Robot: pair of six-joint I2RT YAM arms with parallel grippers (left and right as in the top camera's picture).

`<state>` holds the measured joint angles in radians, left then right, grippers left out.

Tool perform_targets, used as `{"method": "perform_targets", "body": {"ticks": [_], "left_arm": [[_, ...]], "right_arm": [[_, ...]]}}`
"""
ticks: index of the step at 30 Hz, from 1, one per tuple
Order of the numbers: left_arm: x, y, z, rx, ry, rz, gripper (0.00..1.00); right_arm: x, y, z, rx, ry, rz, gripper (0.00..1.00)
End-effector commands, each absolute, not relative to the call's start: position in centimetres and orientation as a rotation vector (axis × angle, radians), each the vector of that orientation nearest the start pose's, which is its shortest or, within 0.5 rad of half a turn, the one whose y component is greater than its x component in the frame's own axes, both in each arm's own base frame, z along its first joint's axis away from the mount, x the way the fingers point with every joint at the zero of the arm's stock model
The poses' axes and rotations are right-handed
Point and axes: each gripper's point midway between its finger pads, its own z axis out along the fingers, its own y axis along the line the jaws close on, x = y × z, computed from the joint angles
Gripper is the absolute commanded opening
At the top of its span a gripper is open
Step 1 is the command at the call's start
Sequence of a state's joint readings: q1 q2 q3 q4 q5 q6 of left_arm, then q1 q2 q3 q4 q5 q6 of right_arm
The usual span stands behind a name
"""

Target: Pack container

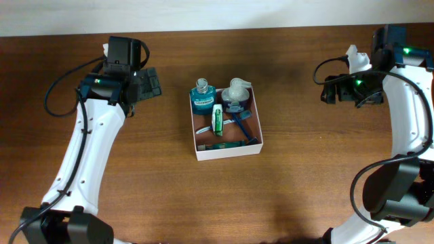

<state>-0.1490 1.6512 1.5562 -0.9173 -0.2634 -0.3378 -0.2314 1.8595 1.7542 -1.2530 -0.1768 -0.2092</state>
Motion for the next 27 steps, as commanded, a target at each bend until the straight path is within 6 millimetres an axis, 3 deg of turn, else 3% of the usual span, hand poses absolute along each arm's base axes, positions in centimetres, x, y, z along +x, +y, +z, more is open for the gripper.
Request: {"method": "perform_targets", "body": {"ticks": [1, 8, 12, 18, 23, 27], "left_arm": [[42.0, -1.4, 22.4, -0.362, 2.474, 0.146, 0.99], [42.0, -1.4, 22.4, -0.361, 2.474, 0.146, 0.99], [42.0, -1.3, 22.4, -0.365, 2.474, 0.147, 0.99], [42.0, -1.3, 22.4, -0.365, 2.474, 0.147, 0.99], [42.0, -1.3, 22.4, -0.365, 2.474, 0.147, 0.99], [42.0, -1.3, 22.4, -0.365, 2.473, 0.147, 0.99]], "right_arm": [[39.0, -6.3, 19.2, 0.008, 2.815, 0.146, 0.98], [35.9, -4.1, 28.8, -0.075, 2.559, 0.07, 0.98], [32.0, -1.6, 35.2, -0.156, 2.36, 0.037, 0.99], [26.2, 1.3, 42.7, -0.297, 2.058, -0.046, 0.98], [22.1, 3.1, 46.6, -0.354, 1.748, -0.054, 0.98], [20.2, 3.6, 45.4, -0.351, 1.538, -0.049, 0.99]]}}
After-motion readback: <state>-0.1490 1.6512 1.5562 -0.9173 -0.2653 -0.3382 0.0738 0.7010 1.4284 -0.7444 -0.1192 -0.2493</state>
